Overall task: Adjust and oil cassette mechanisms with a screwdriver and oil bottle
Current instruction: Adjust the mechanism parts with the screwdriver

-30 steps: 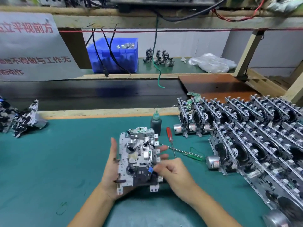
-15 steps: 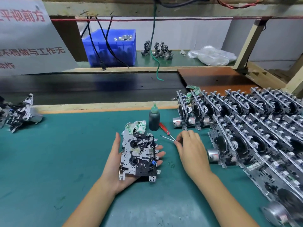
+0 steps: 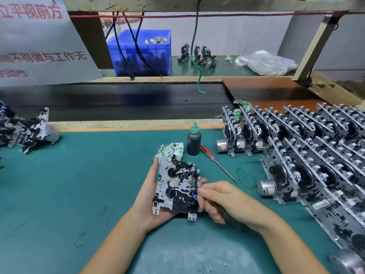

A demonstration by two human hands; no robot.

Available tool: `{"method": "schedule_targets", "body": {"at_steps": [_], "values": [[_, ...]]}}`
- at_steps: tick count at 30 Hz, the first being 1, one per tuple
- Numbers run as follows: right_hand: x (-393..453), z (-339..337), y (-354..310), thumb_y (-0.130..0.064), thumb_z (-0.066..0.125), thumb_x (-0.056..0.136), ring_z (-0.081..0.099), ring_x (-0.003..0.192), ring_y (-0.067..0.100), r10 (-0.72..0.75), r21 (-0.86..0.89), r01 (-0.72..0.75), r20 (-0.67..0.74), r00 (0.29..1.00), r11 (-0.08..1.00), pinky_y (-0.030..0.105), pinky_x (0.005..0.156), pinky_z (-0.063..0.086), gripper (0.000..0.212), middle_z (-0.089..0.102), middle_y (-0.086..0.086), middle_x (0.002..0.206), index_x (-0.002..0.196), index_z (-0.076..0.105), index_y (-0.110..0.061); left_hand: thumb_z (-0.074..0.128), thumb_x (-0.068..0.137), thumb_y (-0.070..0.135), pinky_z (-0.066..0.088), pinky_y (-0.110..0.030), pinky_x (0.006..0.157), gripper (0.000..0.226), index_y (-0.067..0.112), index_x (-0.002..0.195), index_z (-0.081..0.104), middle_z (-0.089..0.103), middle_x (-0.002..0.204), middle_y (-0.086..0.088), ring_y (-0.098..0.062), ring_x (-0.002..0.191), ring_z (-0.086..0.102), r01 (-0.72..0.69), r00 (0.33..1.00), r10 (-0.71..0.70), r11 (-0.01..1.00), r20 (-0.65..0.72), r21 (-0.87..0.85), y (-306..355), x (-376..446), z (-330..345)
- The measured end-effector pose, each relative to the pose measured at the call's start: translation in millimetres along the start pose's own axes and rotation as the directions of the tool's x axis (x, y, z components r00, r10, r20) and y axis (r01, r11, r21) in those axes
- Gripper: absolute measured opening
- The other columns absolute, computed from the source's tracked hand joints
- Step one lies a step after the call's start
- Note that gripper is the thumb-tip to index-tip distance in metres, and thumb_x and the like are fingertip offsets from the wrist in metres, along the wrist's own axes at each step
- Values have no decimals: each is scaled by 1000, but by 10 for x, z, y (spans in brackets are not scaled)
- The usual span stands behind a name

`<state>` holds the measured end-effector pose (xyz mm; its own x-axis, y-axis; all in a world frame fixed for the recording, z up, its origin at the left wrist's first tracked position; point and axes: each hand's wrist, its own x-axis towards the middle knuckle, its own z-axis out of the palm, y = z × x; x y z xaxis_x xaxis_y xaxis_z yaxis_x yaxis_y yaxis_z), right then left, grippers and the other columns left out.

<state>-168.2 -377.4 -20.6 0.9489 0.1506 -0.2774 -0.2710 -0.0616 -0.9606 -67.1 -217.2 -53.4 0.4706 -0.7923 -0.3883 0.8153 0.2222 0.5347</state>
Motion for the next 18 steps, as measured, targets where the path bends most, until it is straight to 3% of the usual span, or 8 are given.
{"method": "schedule_targets", "body": {"at_steps": [7,10,14,18], "values": [[-5,-5,-30,-33,42,99,20,33,6,73,-90,-83,-113,991,993,15,35,19,46,32,-5,36,63,61,-12,38,84,73,44,-47,99,84,1,121,63,53,131,-28,-35,115,58,23,1000,-23,1000,18,9,12,24,-27],[-3,9,-29,-33,43,98,24,32,7,86,-109,-99,-114,990,989,15,34,20,45,38,-4,37,62,60,-12,39,84,71,45,-47,99,83,1,122,62,52,132,-28,-35,116,57,27,999,-28,999,32,26,10,26,-32],[6,9,-18,-31,44,99,41,33,7,110,-131,-120,-77,991,984,16,35,33,44,48,-2,40,60,54,-13,37,86,71,46,-48,98,83,1,124,61,53,131,-28,-36,116,57,38,997,-40,999,63,32,5,30,-36],[-22,-4,-26,-32,43,99,36,31,7,148,-140,-155,-60,987,978,16,34,30,43,43,-4,37,62,53,-14,38,85,71,43,-48,101,82,2,126,60,52,133,-27,-36,118,56,44,998,-46,998,49,45,10,32,-41]]}}
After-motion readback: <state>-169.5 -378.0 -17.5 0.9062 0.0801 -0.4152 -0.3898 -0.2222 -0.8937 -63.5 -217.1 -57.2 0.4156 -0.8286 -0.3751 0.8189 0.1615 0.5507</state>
